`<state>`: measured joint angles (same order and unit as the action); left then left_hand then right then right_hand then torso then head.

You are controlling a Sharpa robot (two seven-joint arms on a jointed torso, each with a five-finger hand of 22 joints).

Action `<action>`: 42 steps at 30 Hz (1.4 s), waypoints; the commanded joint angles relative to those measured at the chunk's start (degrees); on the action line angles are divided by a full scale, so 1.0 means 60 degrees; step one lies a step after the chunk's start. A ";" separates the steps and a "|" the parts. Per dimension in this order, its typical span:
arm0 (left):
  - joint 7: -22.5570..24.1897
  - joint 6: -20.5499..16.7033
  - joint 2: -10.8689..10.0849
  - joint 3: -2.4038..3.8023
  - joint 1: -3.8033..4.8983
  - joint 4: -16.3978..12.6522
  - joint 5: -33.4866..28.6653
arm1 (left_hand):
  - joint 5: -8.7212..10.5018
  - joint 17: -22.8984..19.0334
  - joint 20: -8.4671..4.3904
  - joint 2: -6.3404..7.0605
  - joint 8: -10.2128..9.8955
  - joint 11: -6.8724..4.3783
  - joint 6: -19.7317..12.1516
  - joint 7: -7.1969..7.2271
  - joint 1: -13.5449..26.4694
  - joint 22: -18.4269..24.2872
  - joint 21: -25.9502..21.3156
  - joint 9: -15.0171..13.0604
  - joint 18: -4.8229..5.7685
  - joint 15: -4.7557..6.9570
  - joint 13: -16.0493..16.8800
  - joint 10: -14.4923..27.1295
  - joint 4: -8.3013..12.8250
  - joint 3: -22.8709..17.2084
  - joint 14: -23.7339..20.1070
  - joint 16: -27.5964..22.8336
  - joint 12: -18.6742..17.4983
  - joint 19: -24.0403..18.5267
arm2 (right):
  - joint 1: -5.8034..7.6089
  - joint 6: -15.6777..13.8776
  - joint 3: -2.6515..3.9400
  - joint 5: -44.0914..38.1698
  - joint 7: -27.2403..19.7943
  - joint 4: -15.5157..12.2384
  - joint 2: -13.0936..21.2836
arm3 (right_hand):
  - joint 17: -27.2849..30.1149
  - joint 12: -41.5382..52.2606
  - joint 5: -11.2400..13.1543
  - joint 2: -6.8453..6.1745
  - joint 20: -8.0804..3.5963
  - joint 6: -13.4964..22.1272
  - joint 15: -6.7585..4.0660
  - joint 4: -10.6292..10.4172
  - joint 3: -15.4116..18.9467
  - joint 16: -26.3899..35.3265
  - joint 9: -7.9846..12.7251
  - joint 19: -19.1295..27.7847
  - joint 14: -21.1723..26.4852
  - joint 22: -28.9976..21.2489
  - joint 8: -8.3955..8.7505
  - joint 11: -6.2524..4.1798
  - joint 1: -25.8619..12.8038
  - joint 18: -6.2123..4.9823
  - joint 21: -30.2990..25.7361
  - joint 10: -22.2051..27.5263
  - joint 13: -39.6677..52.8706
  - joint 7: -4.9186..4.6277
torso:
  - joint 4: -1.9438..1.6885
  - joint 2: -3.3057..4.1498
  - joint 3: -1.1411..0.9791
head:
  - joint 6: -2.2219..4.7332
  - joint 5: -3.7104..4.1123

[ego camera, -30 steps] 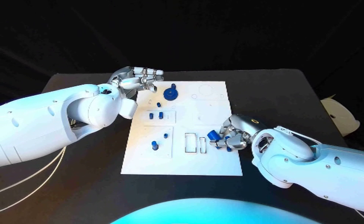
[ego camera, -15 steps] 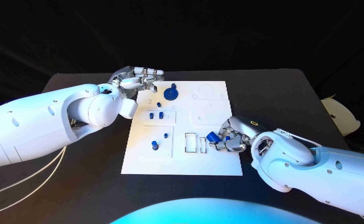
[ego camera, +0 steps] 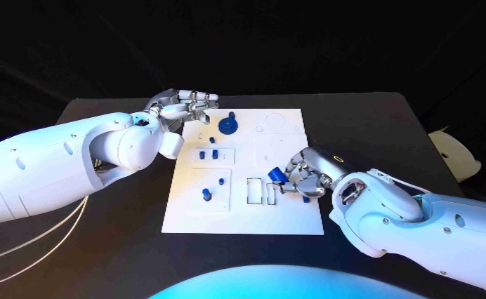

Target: Assemble the parts on the task board

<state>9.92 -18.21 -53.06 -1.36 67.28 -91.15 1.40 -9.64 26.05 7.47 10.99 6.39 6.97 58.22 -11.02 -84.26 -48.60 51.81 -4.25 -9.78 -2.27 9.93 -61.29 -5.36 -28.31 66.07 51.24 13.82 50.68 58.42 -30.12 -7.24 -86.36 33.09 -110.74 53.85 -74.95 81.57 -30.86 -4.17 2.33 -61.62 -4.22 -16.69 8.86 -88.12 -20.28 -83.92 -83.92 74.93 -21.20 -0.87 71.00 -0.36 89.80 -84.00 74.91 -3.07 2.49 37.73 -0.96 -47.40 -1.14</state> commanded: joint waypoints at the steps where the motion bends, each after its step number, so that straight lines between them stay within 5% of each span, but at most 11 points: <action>1: 0.0044 0.0162 0.0023 0.0006 0.0004 -0.0016 -0.0011 | 0.0002 -0.0009 0.0053 -0.0059 0.0040 0.0002 -0.0082 -0.0012 0.0009 0.0012 -0.0060 0.0007 -0.0121 -0.0017 0.0016 0.0090 0.0004 0.0033 -0.0064 -0.0038 0.0031 -0.0039 | 0.0003 -0.0051 0.0003 0.0397 -0.0047 -0.0003 -0.0172 | -0.1970 0.0043 -0.0063 0.0108 -0.0064 -0.0143 -0.0063 -0.0004 0.0049 -0.0047 -0.0013 -0.1013 -0.0898 0.2512 -0.0037 -0.0067 -0.0034 0.0060 0.0033 -0.0172 0.1190 0.0048 | 0.0000 0.0002 0.0007 | -0.0006 -0.0022; 19: 0.0028 0.0177 0.0048 0.0006 0.0005 -0.0030 -0.0011 | 0.0002 -0.0009 0.0053 -0.0059 0.0040 0.0002 -0.0082 -0.0012 0.0009 0.0012 -0.0060 0.0007 -0.0121 -0.0017 0.0016 0.0090 0.0004 0.0033 -0.0064 -0.0038 0.0031 -0.0039 | -0.0068 0.0633 -0.0016 0.1433 0.0026 0.0654 -0.1185 | -0.1922 0.0010 -0.0067 0.0308 -0.0097 -0.0246 -0.0092 -0.0013 0.0210 -0.0024 -0.0143 -0.0988 -0.0887 0.2495 -0.0045 -0.0099 -0.0479 0.0047 -0.0024 -0.0181 0.1189 0.0088 | 0.0006 0.0007 0.0000 | -0.0060 -0.0117; 32: 0.0002 0.0189 0.0017 0.0006 0.0006 -0.0047 -0.0011 | 0.0002 -0.0009 0.0053 -0.0059 0.0040 0.0002 -0.0082 -0.0012 0.0009 0.0012 -0.0060 0.0007 -0.0121 -0.0017 0.0016 0.0090 0.0004 0.0033 -0.0064 -0.0038 0.0031 -0.0039 | -0.0070 0.0896 -0.0018 0.1653 0.0033 0.0860 -0.1330 | -0.1935 0.0002 0.0435 0.0531 -0.0137 -0.0306 -0.0133 -0.0012 0.0459 -0.0029 -0.0356 -0.0984 -0.0889 0.2493 -0.0080 -0.0143 -0.1051 0.0046 -0.0031 -0.0208 0.1222 0.0138 | -0.0001 0.0012 -0.0003 | -0.0113 -0.0158; 39: -0.0009 0.0196 0.0015 0.0006 0.0006 -0.0049 -0.0011 | 0.0002 -0.0009 0.0053 -0.0059 0.0040 0.0002 -0.0082 -0.0012 0.0009 0.0012 -0.0060 0.0007 -0.0121 -0.0017 0.0016 0.0090 0.0004 0.0033 -0.0064 -0.0038 0.0031 -0.0039 | -0.0071 0.0798 -0.0018 0.1644 0.0043 0.0973 -0.1396 | -0.1904 -0.0047 0.1123 0.0527 -0.0140 -0.0281 -0.0131 -0.0020 0.0627 -0.0013 -0.0501 -0.0956 -0.0882 0.2474 -0.0083 -0.0138 -0.1363 0.0031 -0.0093 -0.0193 0.1207 0.0133 | 0.0003 0.0006 -0.0001 | -0.0123 -0.0159; 42: -0.0015 0.0198 0.0013 0.0006 0.0006 -0.0049 -0.0011 | 0.0002 -0.0009 0.0053 -0.0059 0.0040 0.0002 -0.0082 -0.0012 0.0009 0.0012 -0.0060 0.0007 -0.0121 -0.0017 0.0016 0.0090 0.0004 0.0033 -0.0064 -0.0038 0.0031 -0.0039 | -0.0071 0.0736 -0.0018 0.1631 0.0043 0.1025 -0.1438 | -0.1900 -0.0066 0.1939 0.0430 -0.0135 -0.0257 -0.0124 -0.0028 0.0693 -0.0010 -0.0585 -0.0949 -0.0881 0.2470 -0.0081 -0.0127 -0.1708 0.0028 -0.0108 -0.0187 0.1209 0.0123 | 0.0000 0.0007 -0.0006 | -0.0113 -0.0166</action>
<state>9.71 -18.01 -53.03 -1.36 67.29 -91.28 1.40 -9.64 26.06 7.47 10.99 6.39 6.97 58.22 -11.02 -84.27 -48.60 51.81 -4.25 -9.78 -2.27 9.96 -61.29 -5.36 -28.31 66.07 51.24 13.82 50.68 58.04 -25.96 -7.35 -76.55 33.22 -104.70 45.41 -74.92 81.52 -20.25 -1.52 1.93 -63.44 -4.63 -16.77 12.72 -88.12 -23.73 -83.92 -83.93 74.90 -21.95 -1.28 61.37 -0.37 89.48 -83.99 74.94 -2.07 2.49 37.78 -0.97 -48.13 -2.12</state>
